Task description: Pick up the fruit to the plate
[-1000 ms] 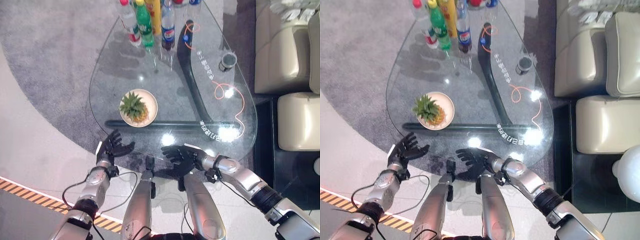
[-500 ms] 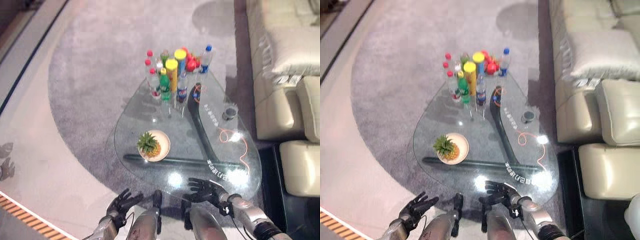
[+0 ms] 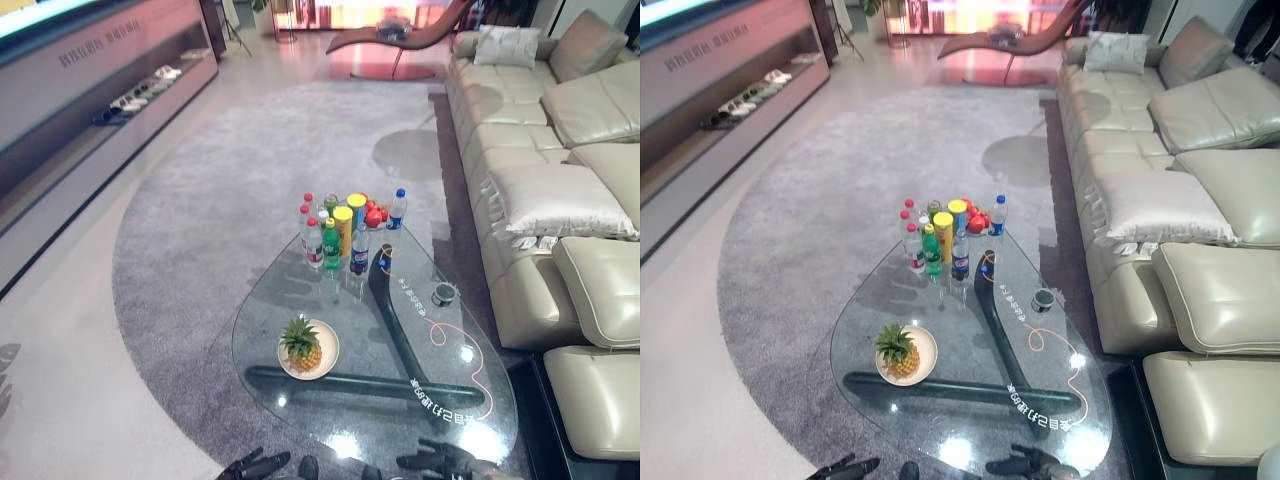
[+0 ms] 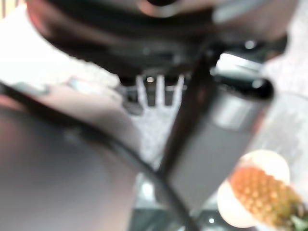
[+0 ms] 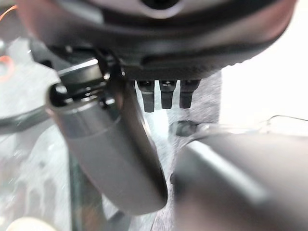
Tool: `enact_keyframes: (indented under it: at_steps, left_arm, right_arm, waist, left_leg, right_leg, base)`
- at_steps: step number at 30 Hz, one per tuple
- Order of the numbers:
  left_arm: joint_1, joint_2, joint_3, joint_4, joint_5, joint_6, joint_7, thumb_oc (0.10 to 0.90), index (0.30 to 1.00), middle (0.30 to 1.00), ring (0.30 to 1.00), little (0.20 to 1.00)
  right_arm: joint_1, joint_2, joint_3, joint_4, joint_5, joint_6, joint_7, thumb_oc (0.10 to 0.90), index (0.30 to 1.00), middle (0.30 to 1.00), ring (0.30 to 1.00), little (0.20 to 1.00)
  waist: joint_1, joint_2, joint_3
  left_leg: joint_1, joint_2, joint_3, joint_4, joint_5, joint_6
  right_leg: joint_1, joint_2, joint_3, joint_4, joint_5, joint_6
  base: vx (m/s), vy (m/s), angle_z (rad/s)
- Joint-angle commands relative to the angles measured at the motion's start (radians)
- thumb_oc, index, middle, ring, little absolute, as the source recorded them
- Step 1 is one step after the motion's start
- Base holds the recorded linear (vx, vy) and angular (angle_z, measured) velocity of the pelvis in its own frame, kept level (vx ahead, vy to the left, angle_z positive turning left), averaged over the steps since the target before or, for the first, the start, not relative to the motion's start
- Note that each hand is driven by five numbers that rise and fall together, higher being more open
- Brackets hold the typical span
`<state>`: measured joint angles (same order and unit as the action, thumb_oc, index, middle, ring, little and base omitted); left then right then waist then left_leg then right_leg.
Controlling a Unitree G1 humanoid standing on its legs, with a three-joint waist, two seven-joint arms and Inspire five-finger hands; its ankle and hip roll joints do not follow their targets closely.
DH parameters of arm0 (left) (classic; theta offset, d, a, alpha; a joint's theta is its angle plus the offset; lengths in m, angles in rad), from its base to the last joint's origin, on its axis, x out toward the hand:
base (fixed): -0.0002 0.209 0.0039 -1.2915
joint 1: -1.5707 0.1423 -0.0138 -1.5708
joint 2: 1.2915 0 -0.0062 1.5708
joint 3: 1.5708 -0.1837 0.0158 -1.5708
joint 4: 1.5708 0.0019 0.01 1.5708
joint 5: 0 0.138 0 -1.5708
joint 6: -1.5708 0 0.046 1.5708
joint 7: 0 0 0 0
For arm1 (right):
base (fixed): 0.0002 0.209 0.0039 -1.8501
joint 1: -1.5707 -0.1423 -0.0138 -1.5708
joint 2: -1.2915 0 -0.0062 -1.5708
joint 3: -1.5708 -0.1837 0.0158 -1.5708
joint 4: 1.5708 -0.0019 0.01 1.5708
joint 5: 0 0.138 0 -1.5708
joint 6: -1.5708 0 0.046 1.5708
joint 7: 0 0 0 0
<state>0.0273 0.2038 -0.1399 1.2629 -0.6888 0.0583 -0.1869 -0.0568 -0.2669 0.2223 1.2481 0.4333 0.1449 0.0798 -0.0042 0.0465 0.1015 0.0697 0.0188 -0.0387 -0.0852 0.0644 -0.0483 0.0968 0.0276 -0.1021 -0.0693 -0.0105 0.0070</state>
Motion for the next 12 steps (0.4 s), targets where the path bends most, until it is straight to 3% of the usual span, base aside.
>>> enact_keyframes:
  at_steps: [1,5,12]
  left_arm:
    - [-0.06,-0.003,0.03,0.061,0.029,-0.003,-0.019,0.8,0.9,0.9,0.9,0.9]
    - [-0.06,-0.012,0.059,0.093,0.029,0.013,0.002,0.8,0.9,0.9,0.9,0.9]
    - [-0.063,-0.017,0.068,0.102,0.043,0.017,0.003,0.8,0.9,0.9,0.9,0.9]
  right_arm:
    - [-0.031,0.024,-0.02,0.025,-0.026,0.002,-0.019,0.8,0.9,0.9,0.9,0.9]
    - [-0.019,0.033,-0.05,0.084,-0.041,0.032,-0.036,0.8,0.9,0.9,0.9,0.9]
    - [-0.015,0.045,-0.066,0.108,-0.056,0.027,-0.031,0.8,0.9,0.9,0.9,0.9]
  waist:
    - [0.01,-0.045,-0.01]
    - [0.013,-0.046,-0.03]
    - [0.012,-0.047,-0.046]
  left_leg:
    - [0.01,-0.034,0.002,0.015,-0.059,-0.012]
    - [0.024,-0.038,0.002,0.009,-0.067,-0.006]
    - [0.036,-0.035,0.007,0.003,-0.072,-0.004]
  right_leg:
    - [0.01,-0.046,0.013,-0.012,0.026,0.066]
    - [0.021,-0.048,0.015,-0.018,0.026,0.068]
    - [0.027,-0.049,0.014,-0.018,0.024,0.068]
  base:
    - [0.02,0.012,-0.05]
    - [0.02,0.002,-0.02]
    - [0.0,0.0,0.0]
